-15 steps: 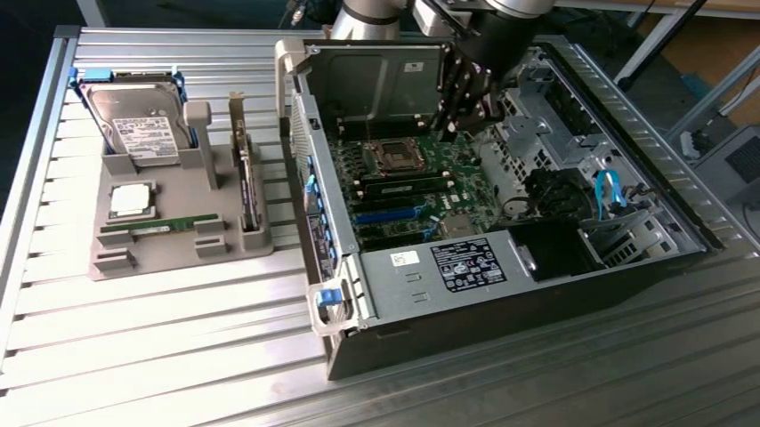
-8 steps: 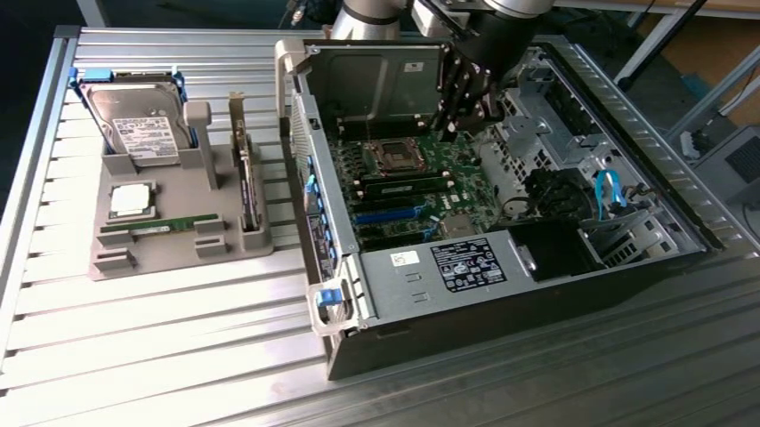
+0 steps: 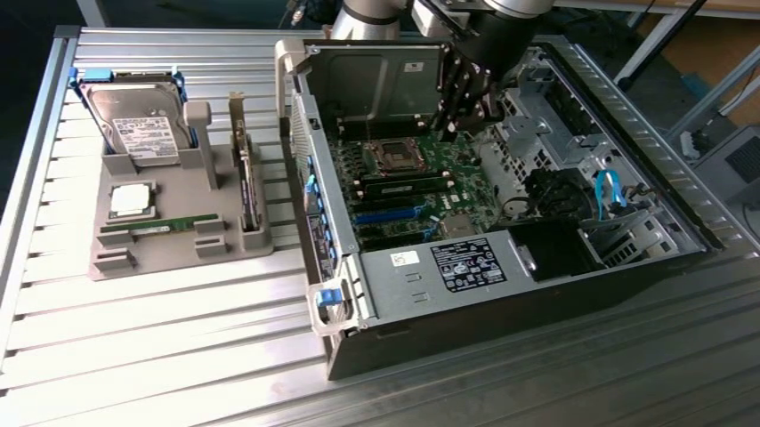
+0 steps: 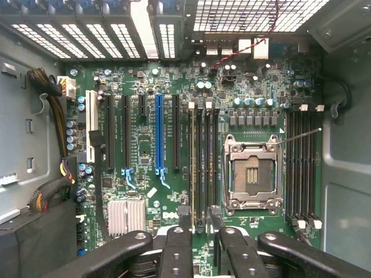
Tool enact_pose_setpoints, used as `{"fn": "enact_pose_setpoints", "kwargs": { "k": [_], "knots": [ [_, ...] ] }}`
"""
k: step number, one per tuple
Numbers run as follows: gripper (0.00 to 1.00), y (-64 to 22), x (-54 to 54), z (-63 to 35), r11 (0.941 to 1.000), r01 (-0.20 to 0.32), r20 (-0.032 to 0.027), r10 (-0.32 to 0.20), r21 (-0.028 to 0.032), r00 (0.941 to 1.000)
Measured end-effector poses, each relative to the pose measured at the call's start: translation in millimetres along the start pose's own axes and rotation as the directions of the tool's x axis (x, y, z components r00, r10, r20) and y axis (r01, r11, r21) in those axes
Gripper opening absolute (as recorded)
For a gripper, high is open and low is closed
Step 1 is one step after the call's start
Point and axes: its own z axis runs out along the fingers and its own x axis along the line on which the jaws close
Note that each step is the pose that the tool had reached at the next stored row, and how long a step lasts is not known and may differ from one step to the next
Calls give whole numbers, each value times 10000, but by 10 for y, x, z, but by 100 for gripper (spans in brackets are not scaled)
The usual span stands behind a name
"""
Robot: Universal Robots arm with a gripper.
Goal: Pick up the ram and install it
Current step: 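Press down the ram until it locks into place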
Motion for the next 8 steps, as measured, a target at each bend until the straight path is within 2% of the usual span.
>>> {"fn": "enact_pose_setpoints", "kwargs": {
  "k": [1, 3, 8],
  "knots": [
    [24, 0, 0, 0, 10000, 0, 0, 0, 0, 10000],
    [11, 0, 0, 0, 10000, 0, 0, 0, 0, 10000],
    [10, 0, 0, 0, 10000, 0, 0, 0, 0, 10000]
  ]
}}
